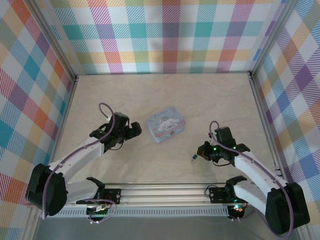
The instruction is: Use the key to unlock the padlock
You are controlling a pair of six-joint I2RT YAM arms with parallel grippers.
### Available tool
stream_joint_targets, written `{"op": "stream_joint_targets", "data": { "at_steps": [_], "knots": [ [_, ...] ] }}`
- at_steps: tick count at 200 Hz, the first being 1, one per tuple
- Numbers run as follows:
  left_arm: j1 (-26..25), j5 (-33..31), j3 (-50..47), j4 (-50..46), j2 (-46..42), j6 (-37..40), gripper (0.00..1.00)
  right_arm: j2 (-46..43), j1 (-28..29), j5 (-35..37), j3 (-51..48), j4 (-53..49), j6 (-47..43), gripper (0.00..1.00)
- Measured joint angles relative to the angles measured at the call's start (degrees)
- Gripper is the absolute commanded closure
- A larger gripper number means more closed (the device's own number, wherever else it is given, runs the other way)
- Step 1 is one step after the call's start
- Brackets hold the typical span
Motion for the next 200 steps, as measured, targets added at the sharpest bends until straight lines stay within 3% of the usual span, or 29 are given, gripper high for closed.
{"op": "stream_joint_targets", "data": {
  "at_steps": [43, 69, 95, 154, 200],
  "knots": [
    [0.0, -0.1, 0.0, -1.3, -0.1, 0.0, 0.0, 7.6, 0.3, 0.9, 0.0, 1.8, -0.3, 1.0],
    [0.0, 0.0, 0.0, -1.3, -0.1, 0.0, 0.0, 9.9, 0.3, 1.6, 0.0, 4.0, -1.1, 0.85],
    [0.0, 0.0, 0.0, -1.3, -0.1, 0.0, 0.0, 9.9, 0.3, 2.7, 0.0, 6.2, -1.8, 0.78],
    [0.0, 0.1, 0.0, -1.5, -0.1, 0.0, 0.0, 7.5, 0.3, 5.7, 0.2, 5.4, -5.5, 0.63],
    [0.0, -0.8, 0.0, -2.5, -2.0, 0.2, 0.0, -0.3, 0.3, 8.9, 2.9, 2.9, -8.9, 0.48]
  ]
}}
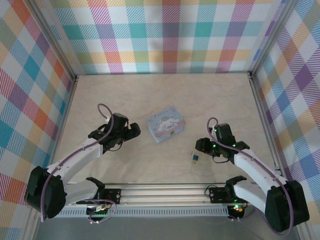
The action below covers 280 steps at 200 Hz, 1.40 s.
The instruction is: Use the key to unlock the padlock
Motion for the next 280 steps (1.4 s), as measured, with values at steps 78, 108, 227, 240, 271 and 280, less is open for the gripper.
{"op": "stream_joint_targets", "data": {
  "at_steps": [78, 108, 227, 240, 271, 280],
  "knots": [
    [0.0, -14.9, 0.8, -3.7, -12.1, 4.8, 0.0, -11.8, 0.0, 16.4, 1.9, 4.9, -9.6, 0.0],
    [0.0, -22.3, 0.8, -2.9, -14.5, 8.7, 0.0, -13.6, 0.0, 23.8, -0.6, 11.5, -15.6, 0.0],
    [2.9, -29.1, -12.4, 24.9, -10.6, 30.3, 0.0, 14.9, -6.7, 30.6, -8.1, 51.8, -32.6, 0.0],
    [3.7, -28.3, -14.0, 28.2, -9.6, 32.0, 0.0, 17.8, -7.3, 30.5, -8.3, 56.0, -33.3, 0.0],
    [7.3, -25.1, -18.0, 35.1, -6.5, 34.3, 0.0, 24.0, -8.4, 28.9, -8.5, 65.3, -36.5, 0.0],
    [8.3, -24.0, -19.1, 37.3, -5.7, 34.4, 0.0, 25.8, -8.9, 27.9, -8.6, 68.0, -36.9, 0.0]
  ]
}}
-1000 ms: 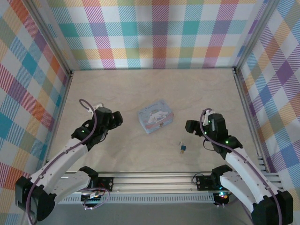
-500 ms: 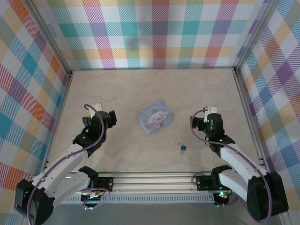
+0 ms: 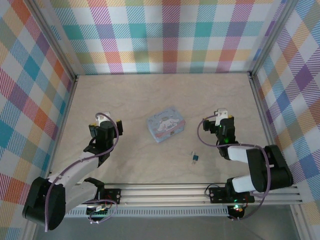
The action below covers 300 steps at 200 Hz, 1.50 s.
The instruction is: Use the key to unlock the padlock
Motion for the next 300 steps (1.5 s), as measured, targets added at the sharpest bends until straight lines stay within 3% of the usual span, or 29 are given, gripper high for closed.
{"op": "stream_joint_targets", "data": {
  "at_steps": [43, 105, 156, 183, 232, 300],
  "knots": [
    [3.8, 5.5, -2.8, 8.2, 5.3, 1.0, 0.0, 6.1, -4.2, -4.0, -2.5, 9.9, 0.3, 0.0],
    [5.8, 12.1, -3.4, 20.9, 13.2, 3.1, 0.0, 6.9, -9.2, -9.1, 4.4, 3.9, 4.2, 0.0],
    [9.3, 17.9, -3.5, 28.8, 18.5, 5.5, 0.0, 6.9, -9.2, -10.3, 4.4, 1.6, 5.2, 0.0],
    [11.6, 20.2, -3.5, 36.0, 26.4, 5.6, 0.0, 6.9, -9.2, -10.5, 4.4, 1.5, 5.2, 0.0],
    [13.8, 25.0, 0.6, 33.0, 29.7, 5.6, 0.0, 6.9, -9.2, -10.7, 4.4, 1.4, 5.2, 0.0],
    [14.4, 26.5, 1.2, 32.7, 29.7, 5.4, 0.0, 6.9, -9.2, -10.8, 4.4, 1.4, 5.2, 0.0]
  ]
}}
